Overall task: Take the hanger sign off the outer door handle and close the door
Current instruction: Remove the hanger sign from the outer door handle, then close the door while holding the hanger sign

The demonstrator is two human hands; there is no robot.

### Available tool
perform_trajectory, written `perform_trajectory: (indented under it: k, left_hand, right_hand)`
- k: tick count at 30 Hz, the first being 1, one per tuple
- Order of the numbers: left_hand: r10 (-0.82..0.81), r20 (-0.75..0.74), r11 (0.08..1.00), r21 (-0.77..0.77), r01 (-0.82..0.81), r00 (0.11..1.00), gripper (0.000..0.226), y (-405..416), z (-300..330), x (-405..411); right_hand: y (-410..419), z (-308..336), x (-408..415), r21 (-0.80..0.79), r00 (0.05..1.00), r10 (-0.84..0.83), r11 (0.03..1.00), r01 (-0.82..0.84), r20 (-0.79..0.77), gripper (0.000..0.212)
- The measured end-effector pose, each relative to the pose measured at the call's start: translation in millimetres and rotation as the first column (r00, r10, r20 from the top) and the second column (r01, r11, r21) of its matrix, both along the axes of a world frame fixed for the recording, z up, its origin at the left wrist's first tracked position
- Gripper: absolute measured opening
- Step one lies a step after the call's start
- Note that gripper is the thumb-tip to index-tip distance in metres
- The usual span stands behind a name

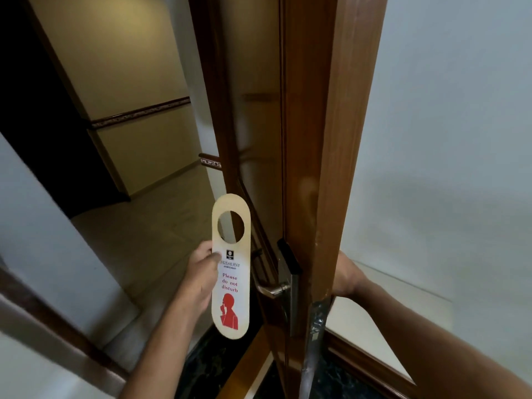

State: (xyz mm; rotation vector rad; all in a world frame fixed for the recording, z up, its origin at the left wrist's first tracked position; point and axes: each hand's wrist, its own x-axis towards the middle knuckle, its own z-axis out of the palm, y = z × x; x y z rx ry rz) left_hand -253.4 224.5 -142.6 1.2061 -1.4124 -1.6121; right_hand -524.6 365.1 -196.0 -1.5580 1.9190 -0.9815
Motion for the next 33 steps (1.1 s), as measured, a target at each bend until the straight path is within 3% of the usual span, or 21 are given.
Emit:
perform_trajectory:
  k: [2, 7, 12, 15, 18, 23, 26, 33]
  left_hand:
    - [0.092, -0.052, 0.995, -0.039, -0.095, 0.994, 0.022, 18.9, 6.6, 17.4]
    - [0.318, -0.089, 0.933, -0.148, -0.328, 0.944, 0.020, 62.8, 25.4, 56.3]
    - [0.546, -0.019, 0.775, -0.368, -0.514, 0.838, 0.010, 86.2, 41.3, 94.0]
    - [0.631, -0.039, 0.687, -0.437, -0.581, 0.775, 0.011, 90.1, 50.0, 103.6]
    - [0.693, -0.082, 0.616, -0.448, -0.648, 0.716, 0.018, 92.3, 57.6, 110.3]
    - [0.854, -0.116, 0.404, -0.464, -0.788, 0.507, 0.018, 93.0, 60.1, 130.1]
    - [0.915, -0.144, 0.289, -0.415, -0.863, 0.376, 0.018, 96.6, 58.9, 147.9]
    - [0.953, -0.157, 0.180, -0.400, -0.899, 0.261, 0.017, 82.8, 58.3, 189.5]
  right_hand:
    - [-1.6, 10.1, 11.5, 0.013, 0.996, 0.027, 1.000, -0.026, -0.089, 0.028]
    - [-5.0, 4.6, 42.0, 0.048, 0.997, -0.045, 0.998, 0.048, -0.061, 0.036]
    - [-31.0, -12.6, 78.0, 0.080, 0.996, -0.038, 0.996, 0.044, -0.076, 0.047]
    - [-48.4, -21.3, 97.6, 0.066, 0.971, 0.017, 0.998, -0.001, -0.237, 0.032]
    - [-67.8, -20.0, 117.5, 0.014, 0.920, 0.164, 0.985, -0.170, -0.356, 0.006]
    - [-93.6, 4.1, 159.5, 0.002, 0.814, 0.404, 0.896, -0.444, -0.418, 0.016]
    - [-113.4, 9.3, 185.9, 0.097, 0.751, 0.456, 0.877, -0.470, -0.478, 0.017]
    - [-161.8, 0.5, 245.2, 0.135, 0.725, 0.467, 0.873, -0.468, -0.506, 0.032]
